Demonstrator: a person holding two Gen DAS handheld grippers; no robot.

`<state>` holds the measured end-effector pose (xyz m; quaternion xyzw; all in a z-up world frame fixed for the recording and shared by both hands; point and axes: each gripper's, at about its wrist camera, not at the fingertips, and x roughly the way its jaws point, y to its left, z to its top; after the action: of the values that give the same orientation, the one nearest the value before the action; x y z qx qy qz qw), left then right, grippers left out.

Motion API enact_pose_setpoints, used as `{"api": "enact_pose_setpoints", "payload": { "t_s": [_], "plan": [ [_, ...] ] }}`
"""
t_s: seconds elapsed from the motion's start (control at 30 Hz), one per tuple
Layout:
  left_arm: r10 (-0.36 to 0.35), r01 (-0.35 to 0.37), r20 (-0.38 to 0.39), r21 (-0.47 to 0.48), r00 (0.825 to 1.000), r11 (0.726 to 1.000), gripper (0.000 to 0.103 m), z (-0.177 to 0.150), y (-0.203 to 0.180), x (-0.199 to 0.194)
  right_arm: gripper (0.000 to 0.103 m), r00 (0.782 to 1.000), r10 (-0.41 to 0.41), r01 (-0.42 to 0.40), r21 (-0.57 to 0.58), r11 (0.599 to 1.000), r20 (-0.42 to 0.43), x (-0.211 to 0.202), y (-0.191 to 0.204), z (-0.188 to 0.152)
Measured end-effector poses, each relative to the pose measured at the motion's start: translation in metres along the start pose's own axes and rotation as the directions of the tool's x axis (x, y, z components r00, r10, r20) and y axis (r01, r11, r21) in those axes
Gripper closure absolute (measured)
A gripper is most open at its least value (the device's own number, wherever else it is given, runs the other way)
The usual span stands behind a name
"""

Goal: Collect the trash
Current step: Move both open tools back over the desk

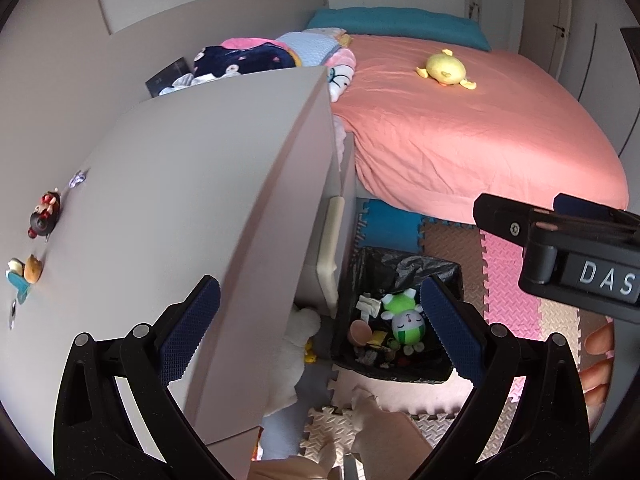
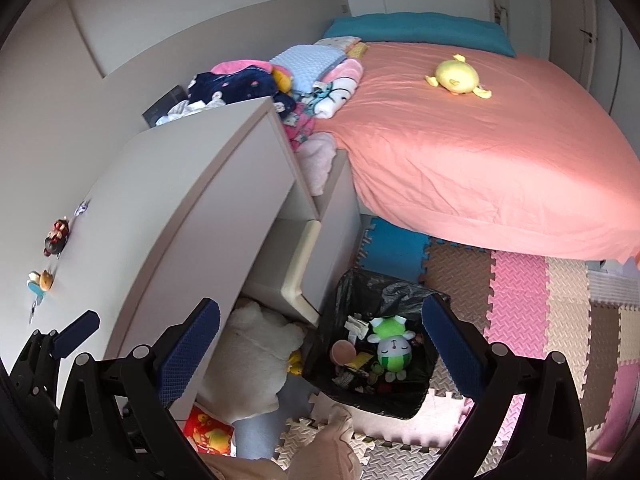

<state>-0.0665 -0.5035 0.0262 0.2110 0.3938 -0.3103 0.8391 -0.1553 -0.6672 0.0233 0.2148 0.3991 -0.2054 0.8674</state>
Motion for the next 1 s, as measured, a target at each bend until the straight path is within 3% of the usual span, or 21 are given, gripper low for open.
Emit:
{"api": "enact_pose_setpoints", "payload": {
  "t_s": [0.63,1.0],
  "plan": [
    [0.079,-0.076,0.013,-0.183,0.997,0.980,0.006,-0.017,0.137,-0.021,0.002,0.996,0.094,-0.094,-0.158,0.983,-0.003,0.012,0.145,0.009],
    [0.185,-0.177,-0.006,-0.306,0.983,0.935,0.006,-0.040,0.240,-0.033,0.002,0.965,0.262,-0.256,-0.252,0.933,-0.011,0.021,0.246,0.010]
  ]
}}
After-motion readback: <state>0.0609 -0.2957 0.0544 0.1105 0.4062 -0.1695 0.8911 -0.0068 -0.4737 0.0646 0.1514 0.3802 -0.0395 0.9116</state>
